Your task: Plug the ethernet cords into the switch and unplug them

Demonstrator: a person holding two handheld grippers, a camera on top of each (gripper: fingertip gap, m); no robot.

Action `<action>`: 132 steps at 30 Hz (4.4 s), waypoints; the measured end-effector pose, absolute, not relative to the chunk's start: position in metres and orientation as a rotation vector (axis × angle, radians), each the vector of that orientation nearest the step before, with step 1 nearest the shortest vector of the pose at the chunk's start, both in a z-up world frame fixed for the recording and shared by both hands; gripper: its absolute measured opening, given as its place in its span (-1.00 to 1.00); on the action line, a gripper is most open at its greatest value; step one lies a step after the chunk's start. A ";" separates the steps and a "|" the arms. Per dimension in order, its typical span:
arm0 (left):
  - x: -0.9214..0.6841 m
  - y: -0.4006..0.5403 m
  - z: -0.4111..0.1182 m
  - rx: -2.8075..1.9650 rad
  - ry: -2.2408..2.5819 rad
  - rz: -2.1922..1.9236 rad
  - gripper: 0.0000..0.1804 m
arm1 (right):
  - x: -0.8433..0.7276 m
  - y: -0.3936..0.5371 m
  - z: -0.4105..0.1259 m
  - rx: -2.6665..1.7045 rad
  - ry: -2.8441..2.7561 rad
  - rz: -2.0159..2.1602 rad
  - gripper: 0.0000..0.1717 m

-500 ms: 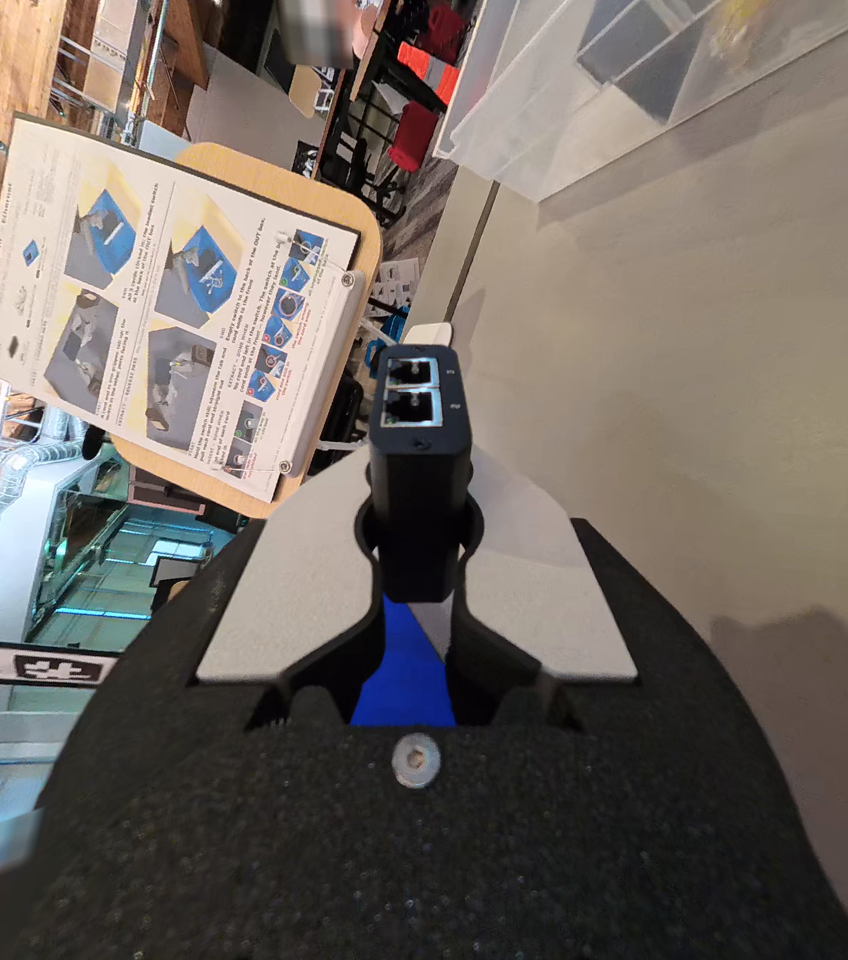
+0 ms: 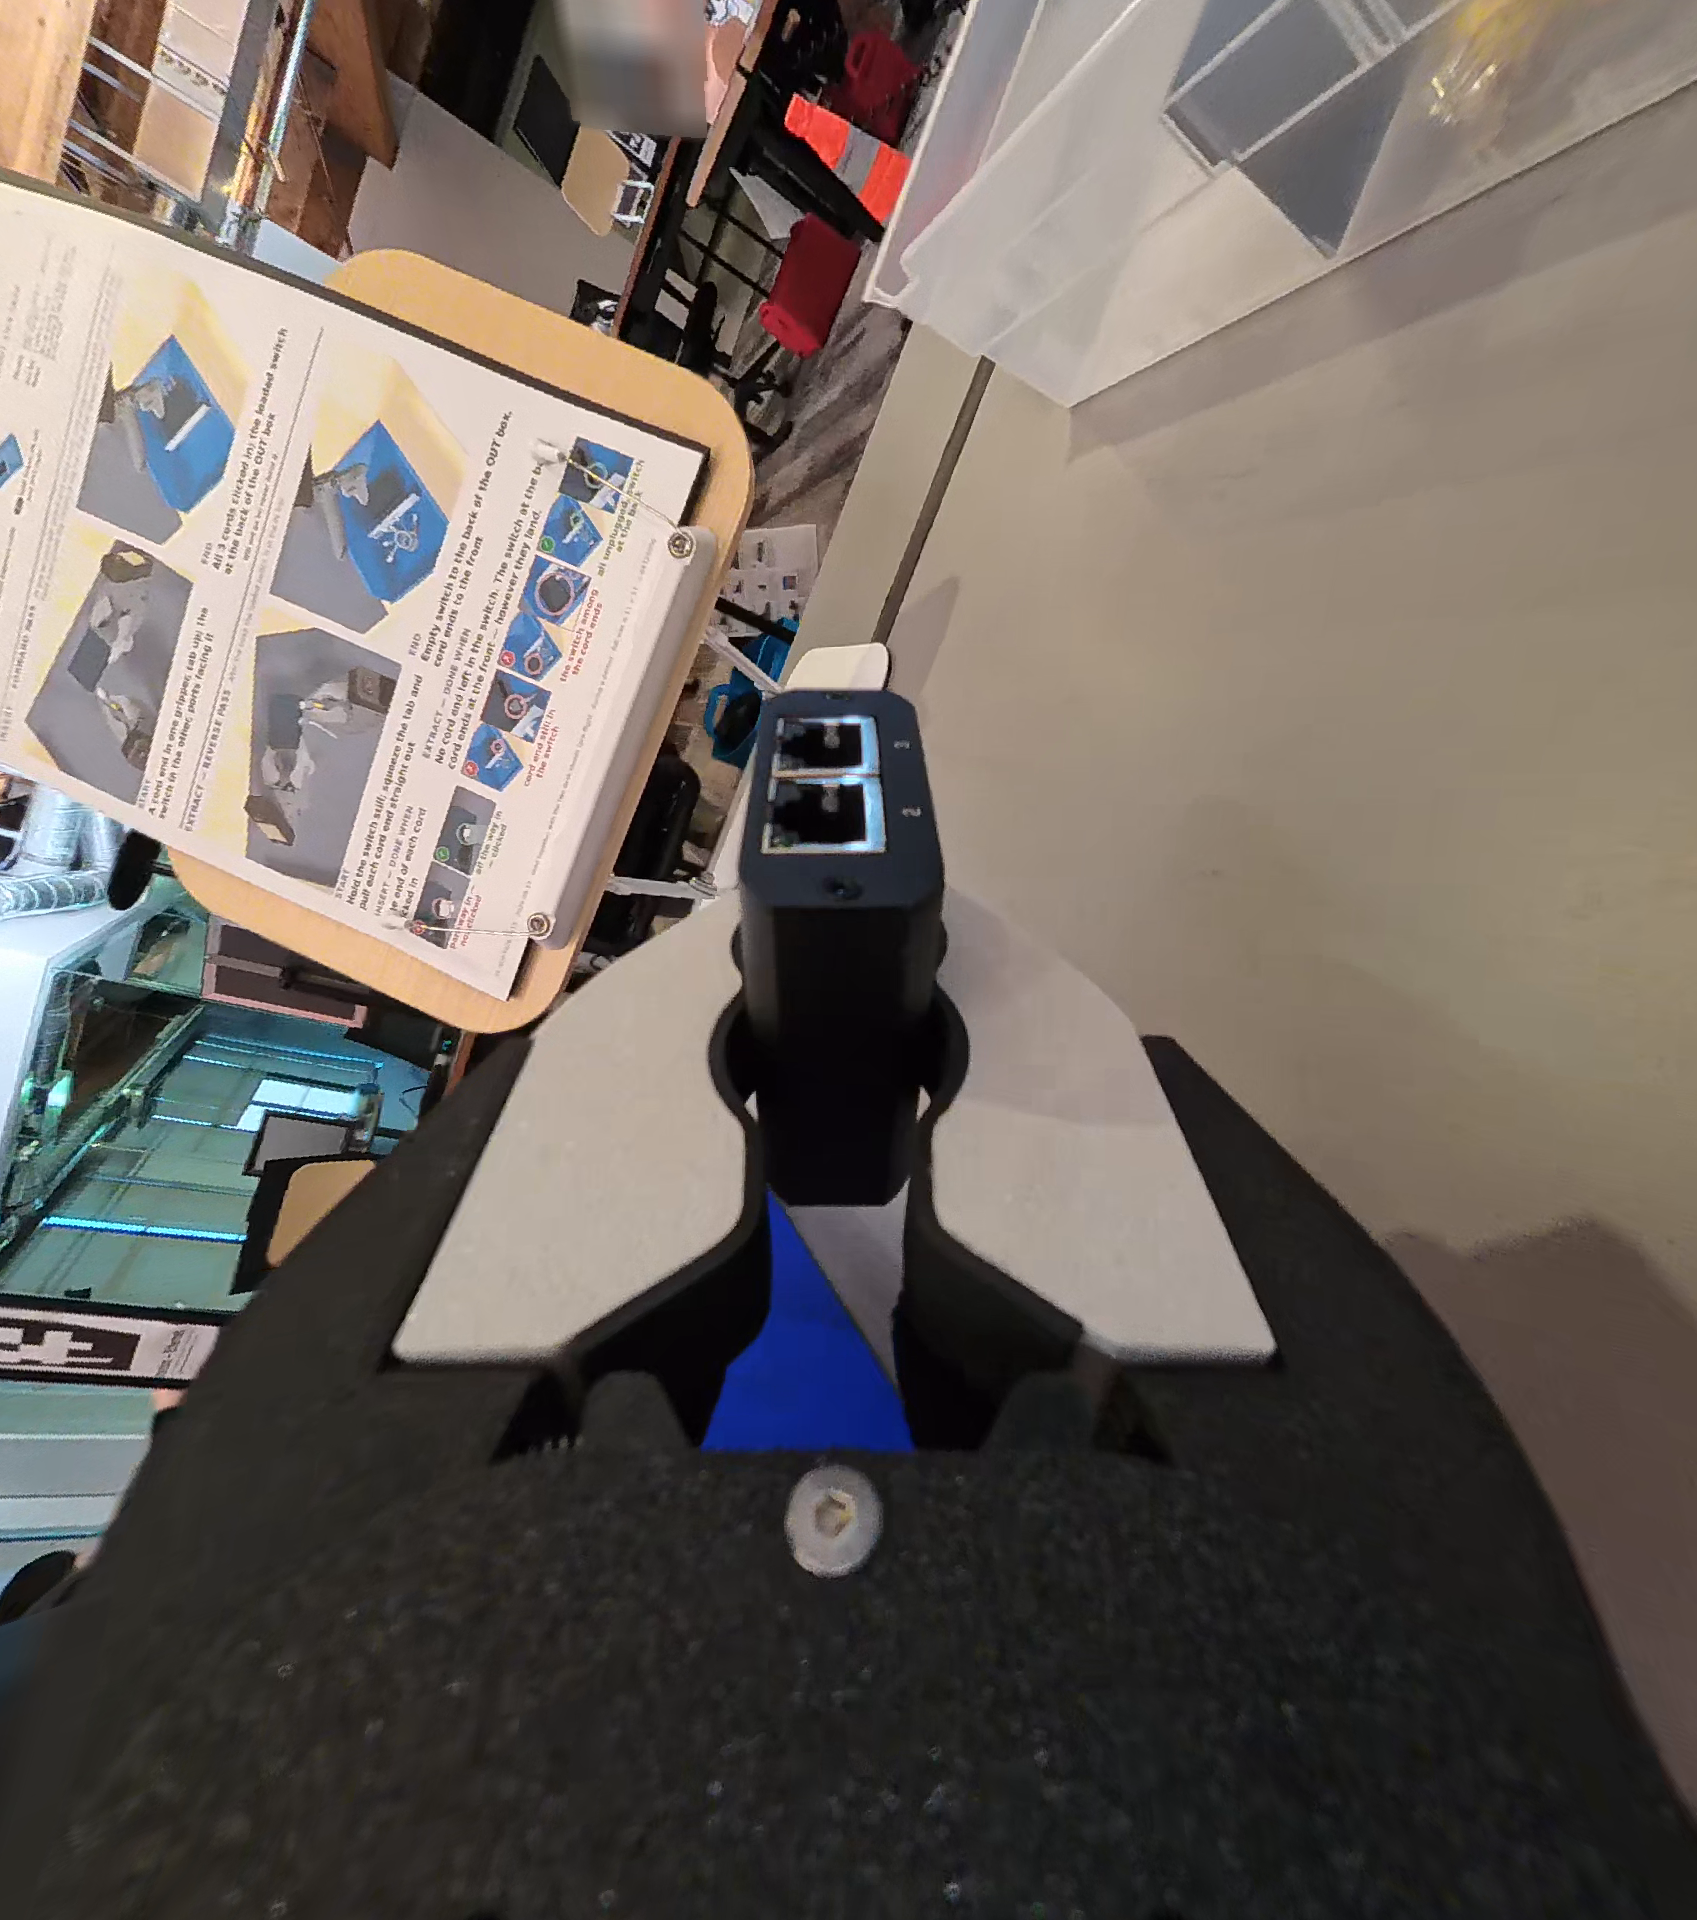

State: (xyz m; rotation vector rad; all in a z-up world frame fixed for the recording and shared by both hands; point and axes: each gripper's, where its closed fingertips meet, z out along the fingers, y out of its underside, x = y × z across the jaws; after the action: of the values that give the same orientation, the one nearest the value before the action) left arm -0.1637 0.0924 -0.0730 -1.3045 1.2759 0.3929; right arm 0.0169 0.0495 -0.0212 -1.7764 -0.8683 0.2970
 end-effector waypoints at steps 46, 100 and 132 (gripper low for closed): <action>-0.157 0.089 -0.081 -1.250 1.253 0.492 -0.77 | 0.152 0.253 -0.152 -2.497 -1.035 0.125 -0.31; -0.150 0.073 -0.095 -1.512 1.274 0.001 -0.75 | 0.115 0.059 -0.151 -2.372 -1.157 0.012 -0.82; -0.402 -0.045 -0.104 -1.939 0.315 -0.145 -0.59 | 0.112 -0.015 -0.133 -1.987 -0.243 -0.050 -0.32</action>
State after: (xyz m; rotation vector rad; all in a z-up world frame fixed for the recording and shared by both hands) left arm -0.4024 -0.0452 -0.1043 -1.9390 0.3148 -0.1445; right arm 0.1120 -0.0151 -0.1333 -1.9870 -0.2435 -0.0499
